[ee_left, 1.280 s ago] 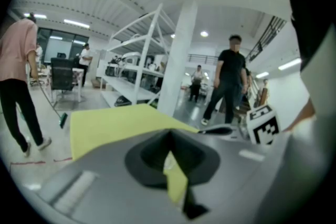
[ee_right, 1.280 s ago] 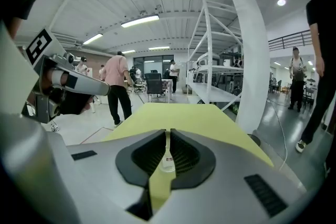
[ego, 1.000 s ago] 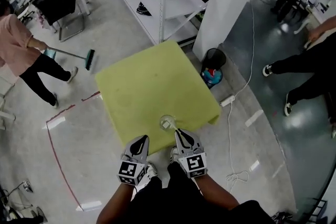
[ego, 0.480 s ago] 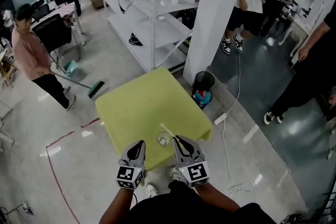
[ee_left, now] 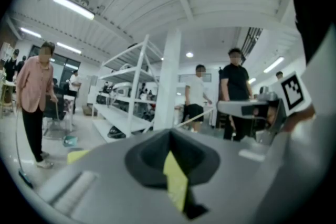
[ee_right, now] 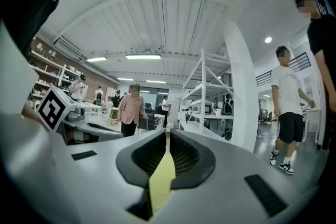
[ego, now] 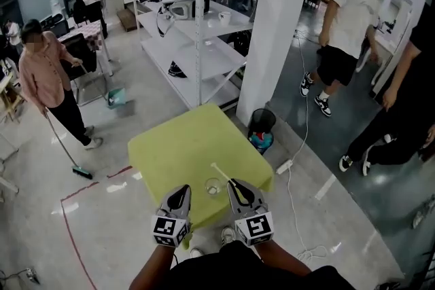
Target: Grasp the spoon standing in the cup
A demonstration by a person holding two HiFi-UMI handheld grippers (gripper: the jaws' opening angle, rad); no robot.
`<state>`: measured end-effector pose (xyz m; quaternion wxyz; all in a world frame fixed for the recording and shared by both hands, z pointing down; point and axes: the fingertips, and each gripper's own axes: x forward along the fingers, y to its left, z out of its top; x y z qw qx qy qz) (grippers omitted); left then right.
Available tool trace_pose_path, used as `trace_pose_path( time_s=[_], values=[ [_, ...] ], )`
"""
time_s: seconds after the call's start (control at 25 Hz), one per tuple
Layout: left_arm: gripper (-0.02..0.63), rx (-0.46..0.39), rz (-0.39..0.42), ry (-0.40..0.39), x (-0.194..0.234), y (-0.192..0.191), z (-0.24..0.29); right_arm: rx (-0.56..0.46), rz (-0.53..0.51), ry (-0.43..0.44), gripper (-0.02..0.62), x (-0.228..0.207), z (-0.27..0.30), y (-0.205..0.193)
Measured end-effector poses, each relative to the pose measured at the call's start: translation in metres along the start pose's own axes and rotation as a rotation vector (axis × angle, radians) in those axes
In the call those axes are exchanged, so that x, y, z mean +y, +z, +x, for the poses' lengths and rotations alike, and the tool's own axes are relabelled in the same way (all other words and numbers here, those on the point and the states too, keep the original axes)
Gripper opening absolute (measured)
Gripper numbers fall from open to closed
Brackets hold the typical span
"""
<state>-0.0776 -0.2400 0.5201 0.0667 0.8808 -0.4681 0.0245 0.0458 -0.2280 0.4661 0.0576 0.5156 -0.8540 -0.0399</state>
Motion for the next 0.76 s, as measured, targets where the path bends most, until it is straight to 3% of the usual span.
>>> trace_pose_path(
  time_s=[0.76],
  values=[
    [0.006,-0.016,0.010,-0.008,-0.0043,0.0067,-0.0042,0.005,-0.007,-0.005,0.026,0.0009,0.0007,-0.0007]
  ],
)
